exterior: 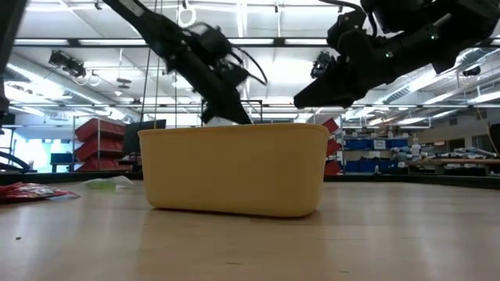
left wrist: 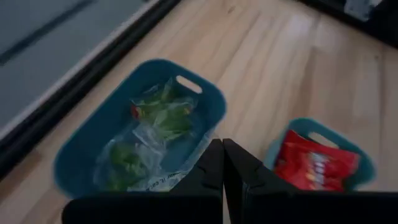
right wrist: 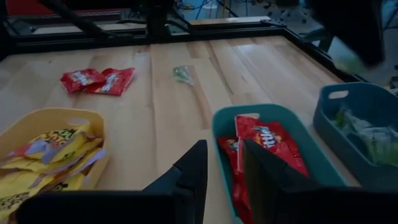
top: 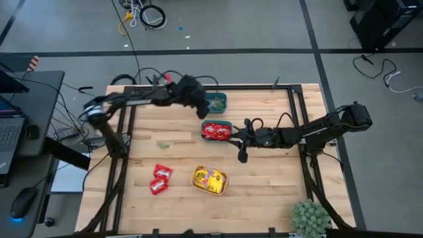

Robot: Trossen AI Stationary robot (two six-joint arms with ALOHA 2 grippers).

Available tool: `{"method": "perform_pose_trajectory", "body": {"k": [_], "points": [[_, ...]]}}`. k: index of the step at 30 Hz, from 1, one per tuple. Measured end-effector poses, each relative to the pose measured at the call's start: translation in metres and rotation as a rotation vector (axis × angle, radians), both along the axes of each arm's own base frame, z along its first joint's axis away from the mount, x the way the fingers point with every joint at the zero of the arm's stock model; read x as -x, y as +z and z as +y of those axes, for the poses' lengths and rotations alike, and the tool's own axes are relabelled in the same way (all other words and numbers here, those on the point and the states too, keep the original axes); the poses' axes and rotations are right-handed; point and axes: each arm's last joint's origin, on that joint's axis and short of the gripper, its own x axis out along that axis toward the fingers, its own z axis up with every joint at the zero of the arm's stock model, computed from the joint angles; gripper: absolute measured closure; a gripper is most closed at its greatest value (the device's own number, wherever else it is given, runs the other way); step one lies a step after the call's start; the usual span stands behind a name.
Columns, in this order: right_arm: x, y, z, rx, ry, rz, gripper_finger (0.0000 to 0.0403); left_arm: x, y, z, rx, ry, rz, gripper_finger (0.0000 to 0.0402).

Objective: Sort candy
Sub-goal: Put the green gummy into the blue bin

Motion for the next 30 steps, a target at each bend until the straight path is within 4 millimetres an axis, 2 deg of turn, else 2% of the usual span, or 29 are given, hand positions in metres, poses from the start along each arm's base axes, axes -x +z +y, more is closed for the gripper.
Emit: {"method": "perform_pose_trajectory", "body": {"k": [5,12,20,30], "points": [[0.0,0.0,-0.004,0.0,-0.016,0.001,0.0315,-0.024,-0.023,0.031,0.009,-0.015,0.046,0.0401],[0.0,0.0,-0.004,0.007,-0.014,0.007,0.0315,-0.036,-0.047,0.059,0.059,-0.02,0.163,0.04],[0.0,0.0,-0.005,0.005,-0.028,0.005,0.0307,-0.033,-0.052,0.06,0.03,-0.029,0.254,0.0375],[0.0,0.0,-0.005,0.011,-0.044,0.003,0.0276,-0.027,-0.036,0.057,-0.011,-0.036,0.263,0.0332]]}}
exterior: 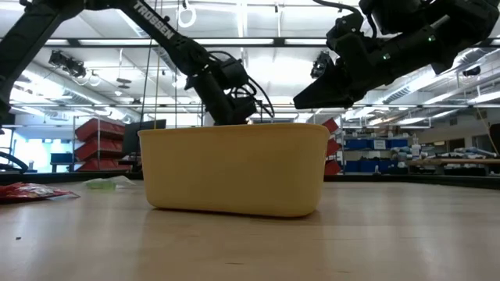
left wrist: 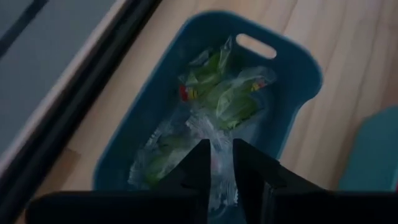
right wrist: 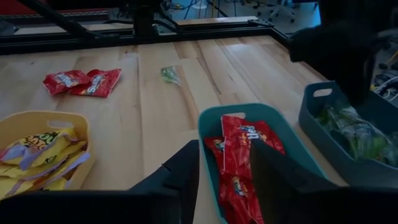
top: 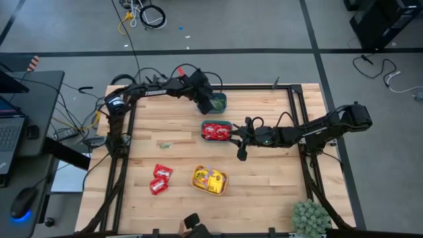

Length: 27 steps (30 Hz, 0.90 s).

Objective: Sort candy
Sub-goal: Put the green gummy into the blue bin

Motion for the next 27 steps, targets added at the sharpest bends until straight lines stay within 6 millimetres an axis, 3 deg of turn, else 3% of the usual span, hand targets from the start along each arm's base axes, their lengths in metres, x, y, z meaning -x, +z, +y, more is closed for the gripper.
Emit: {"method": "perform_pose_trajectory", "body": {"k": [7,10,14,17,23,27], "points": [[0.0,0.0,0.0,0.01,-0.009,0.001,0.0254,0.011,0.027,-0.007,-0.051,-0.042,0.034,0.0312],[0.0,0.0,0.0,0.028,-0.005,0.01,0.0253,0.019,0.044,-0.017,-0.083,-0.071,0.065,0.0333],[0.0,0.0,0.0,0.046,0.0,0.015,0.0273,0.029,0.061,-0.034,-0.076,-0.099,0.085,0.039],[0.0,0.0,-0.001,0.051,0.0,0.016,0.0304,0.037,0.071,-0.05,-0.053,-0.132,0.128,0.0396],[0.0,0.0,0.005,0.044,0.019,0.009,0.0392,0.043,0.067,-0.092,-0.038,-0.228,0.228,0.04],[0.0,0.003,0.013,0.028,0.043,-0.025,0.039,0.058,0.052,-0.125,-0.077,-0.244,0.275,0.04]]}}
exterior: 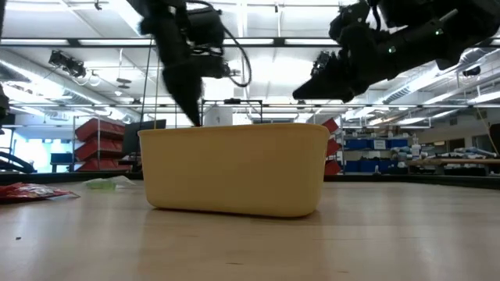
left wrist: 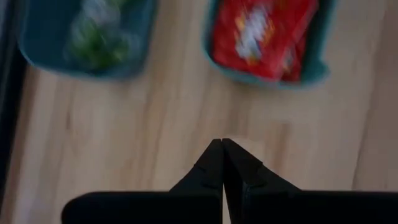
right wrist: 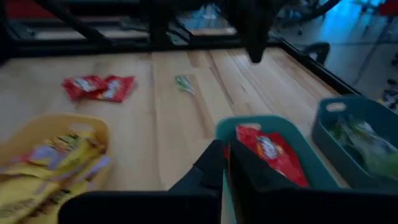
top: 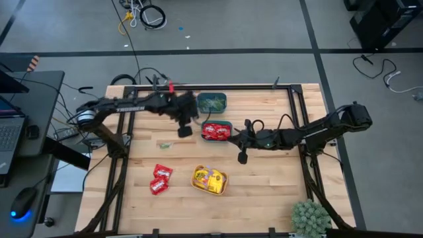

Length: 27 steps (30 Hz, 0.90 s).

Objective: Sort candy
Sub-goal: Put the green gummy into the blue bin

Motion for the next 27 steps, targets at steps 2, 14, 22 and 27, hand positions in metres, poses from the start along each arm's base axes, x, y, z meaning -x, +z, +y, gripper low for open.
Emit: {"method": "perform_pose_trajectory", "body": {"k": [2,14,22,27], "points": [[0.0,0.002,0.004,-0.002,0.016,-0.024,0.0391,0.012,-0.006,-0.015,0.003,0.002,0.001,0.04],[-0.001,0.008,0.017,-0.012,0.065,-0.092,0.0385,0.076,-0.015,-0.105,0.126,0.079,0.06,0.04],[-0.002,0.013,0.017,-0.021,0.063,-0.135,0.0384,0.081,-0.038,-0.123,0.102,0.048,0.157,0.0356],[-0.002,0.012,0.017,-0.021,0.063,-0.133,0.0386,0.082,-0.049,-0.119,0.061,0.066,0.188,0.0305]]}}
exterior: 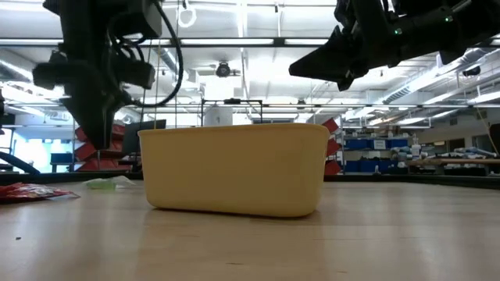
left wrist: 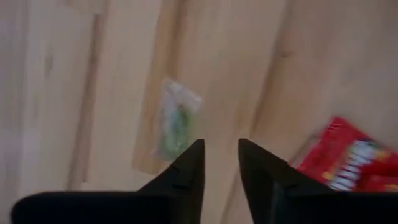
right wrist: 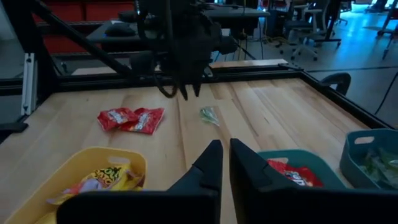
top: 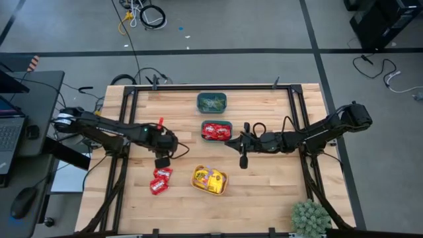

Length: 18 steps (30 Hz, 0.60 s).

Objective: Sort candy
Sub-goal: Put the green gummy into the blue bin

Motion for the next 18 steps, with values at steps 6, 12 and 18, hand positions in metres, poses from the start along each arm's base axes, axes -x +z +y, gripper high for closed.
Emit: {"method": "perform_pose_trajectory", "body": {"k": [6,12,18], "points": [[0.0,0.0,0.0,0.001,0.0,0.004,0.0384,0.002,-0.009,0.008,-0.06,0.018,-0.003,0.0239],[0.0,-0.001,0.0,0.008,0.002,0.008,0.0387,0.005,-0.024,0.012,-0.062,0.011,-0.014,0.0186],[0.0,-0.001,0.0,0.01,0.002,0.009,0.0383,0.016,-0.043,0.022,-0.062,0.054,0.031,0.0168]]}}
